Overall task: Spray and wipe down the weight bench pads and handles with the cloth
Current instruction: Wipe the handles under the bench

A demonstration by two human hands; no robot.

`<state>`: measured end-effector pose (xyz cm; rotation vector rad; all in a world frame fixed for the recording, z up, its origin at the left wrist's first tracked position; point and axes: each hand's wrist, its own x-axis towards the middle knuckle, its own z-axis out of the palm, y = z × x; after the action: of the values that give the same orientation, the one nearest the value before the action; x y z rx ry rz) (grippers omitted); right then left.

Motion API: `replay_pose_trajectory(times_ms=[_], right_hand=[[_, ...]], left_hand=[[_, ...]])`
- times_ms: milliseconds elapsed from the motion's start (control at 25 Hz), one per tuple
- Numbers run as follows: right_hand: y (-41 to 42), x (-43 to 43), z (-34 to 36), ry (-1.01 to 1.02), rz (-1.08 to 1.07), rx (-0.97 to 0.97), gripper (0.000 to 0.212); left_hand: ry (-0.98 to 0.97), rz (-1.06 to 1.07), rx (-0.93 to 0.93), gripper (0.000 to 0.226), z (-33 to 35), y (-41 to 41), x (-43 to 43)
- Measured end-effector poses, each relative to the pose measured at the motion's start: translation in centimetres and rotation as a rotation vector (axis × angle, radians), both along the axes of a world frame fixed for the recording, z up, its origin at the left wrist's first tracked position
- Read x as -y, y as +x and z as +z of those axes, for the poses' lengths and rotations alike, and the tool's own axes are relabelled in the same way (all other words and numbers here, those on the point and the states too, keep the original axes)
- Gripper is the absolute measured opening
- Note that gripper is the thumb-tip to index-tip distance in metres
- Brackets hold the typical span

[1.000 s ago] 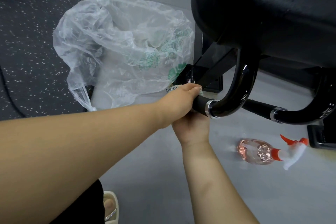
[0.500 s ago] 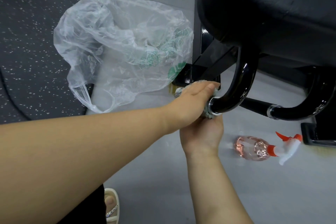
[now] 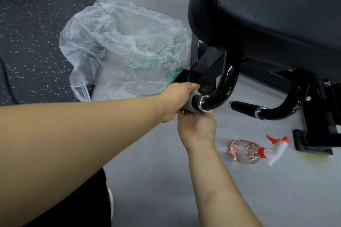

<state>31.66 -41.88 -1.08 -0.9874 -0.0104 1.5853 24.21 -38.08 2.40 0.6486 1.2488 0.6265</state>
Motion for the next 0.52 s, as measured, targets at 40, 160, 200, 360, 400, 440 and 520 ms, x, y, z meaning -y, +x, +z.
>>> replay_pose_trajectory(times_ms=[40, 160, 200, 360, 400, 440, 520], right_hand=[[0.2, 0.7, 0.7, 0.007, -0.02, 0.002, 0.036], [0.3, 1.3, 1.9, 0.024, -0.136, 0.02, 0.039], [0.3, 1.3, 2.1, 0.005, -0.188, 0.034, 0.038], [0.4, 1.8, 1.7, -0.196, -0.292, 0.135, 0.023], [0.3, 2.2, 1.4, -0.291, -0.263, 0.188, 0.022], [0.1, 2.6, 1.1, -0.387, -0.228, 0.231, 0.021], [0.1, 2.9, 1.0, -0.461, -0.213, 0.237, 0.014]], left_hand=[[0.0, 0.02, 0.035, 0.025, 0.3, -0.2, 0.1], [0.024, 0.046, 0.143, 0.026, 1.6, -1.0, 0.7], [0.029, 0.055, 0.148, 0.027, 2.1, -1.1, 0.8], [0.058, 0.002, -0.061, 0.035, 2.2, -0.8, 0.7], [0.057, -0.002, -0.111, 0.032, 2.1, -0.6, 0.9], [0.042, 0.021, -0.143, 0.029, 2.0, -0.5, 1.1], [-0.01, 0.079, -0.168, 0.019, 1.8, -0.4, 1.6]])
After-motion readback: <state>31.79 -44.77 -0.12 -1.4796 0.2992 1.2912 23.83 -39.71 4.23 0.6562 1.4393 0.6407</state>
